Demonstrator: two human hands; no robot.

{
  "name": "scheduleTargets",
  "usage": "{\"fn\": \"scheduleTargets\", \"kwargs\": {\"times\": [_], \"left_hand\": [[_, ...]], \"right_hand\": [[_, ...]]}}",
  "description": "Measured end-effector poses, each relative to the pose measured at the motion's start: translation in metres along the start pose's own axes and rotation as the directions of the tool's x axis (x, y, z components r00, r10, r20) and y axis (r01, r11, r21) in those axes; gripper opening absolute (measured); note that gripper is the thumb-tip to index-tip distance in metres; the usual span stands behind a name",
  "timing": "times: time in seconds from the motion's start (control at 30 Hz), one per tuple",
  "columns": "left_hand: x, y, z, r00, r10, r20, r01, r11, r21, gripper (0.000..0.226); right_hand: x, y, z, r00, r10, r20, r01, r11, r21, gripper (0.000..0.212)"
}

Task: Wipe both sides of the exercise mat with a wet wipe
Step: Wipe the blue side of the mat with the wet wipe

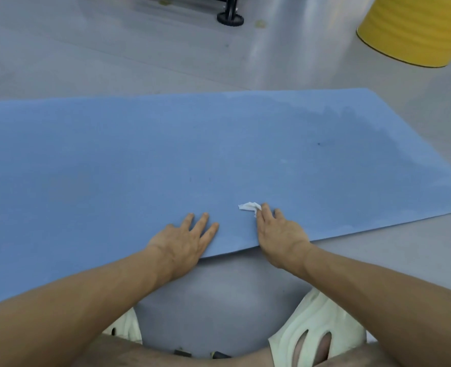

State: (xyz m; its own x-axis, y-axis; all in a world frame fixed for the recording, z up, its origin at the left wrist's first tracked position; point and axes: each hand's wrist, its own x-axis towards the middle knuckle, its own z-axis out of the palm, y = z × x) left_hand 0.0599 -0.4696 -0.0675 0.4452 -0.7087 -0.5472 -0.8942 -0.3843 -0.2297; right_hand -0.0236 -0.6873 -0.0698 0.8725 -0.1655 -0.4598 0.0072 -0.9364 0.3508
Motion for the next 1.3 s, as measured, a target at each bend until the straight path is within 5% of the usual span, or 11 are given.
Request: {"fn": "scheduleTargets", "kwargs": {"times": [0.73, 0.9, 0.97, 1.13, 1.2, 1.3], "left_hand": [[-0.043, -0.061, 0.022, 0.989, 0.073, 0.132, -0.081, 0.995, 0.060, 0.082], [-0.060, -0.097, 0.063, 0.995, 0.015, 0.095, -0.023, 0.996, 0.086, 0.093], [-0.058, -0.117, 0.098, 0.999, -0.019, -0.025, 0.022, 0.992, 0.125, 0.095], [-0.027, -0.159, 0.192, 0.990, -0.104, -0.092, 0.123, 0.961, 0.246, 0.094], [-0.002, -0.182, 0.240, 0.991, -0.095, -0.096, 0.100, 0.994, 0.049, 0.116], [0.008, -0.179, 0.266, 0.995, -0.092, -0.031, 0.083, 0.973, -0.213, 0.114]], "right_hand": [[-0.007, -0.066, -0.027, 0.994, -0.100, 0.049, 0.091, 0.982, 0.168, 0.064], [0.004, -0.116, -0.042, 0.995, -0.083, 0.051, 0.058, 0.927, 0.370, 0.057], [0.008, -0.132, -0.046, 0.997, -0.060, 0.049, 0.033, 0.906, 0.421, 0.057], [0.012, -0.144, -0.050, 0.996, -0.076, 0.050, 0.051, 0.920, 0.390, 0.056], [0.017, -0.137, -0.050, 0.994, -0.104, 0.040, 0.085, 0.940, 0.330, 0.063], [0.022, -0.105, -0.049, 0.973, -0.230, -0.035, 0.230, 0.926, 0.299, 0.109]]}}
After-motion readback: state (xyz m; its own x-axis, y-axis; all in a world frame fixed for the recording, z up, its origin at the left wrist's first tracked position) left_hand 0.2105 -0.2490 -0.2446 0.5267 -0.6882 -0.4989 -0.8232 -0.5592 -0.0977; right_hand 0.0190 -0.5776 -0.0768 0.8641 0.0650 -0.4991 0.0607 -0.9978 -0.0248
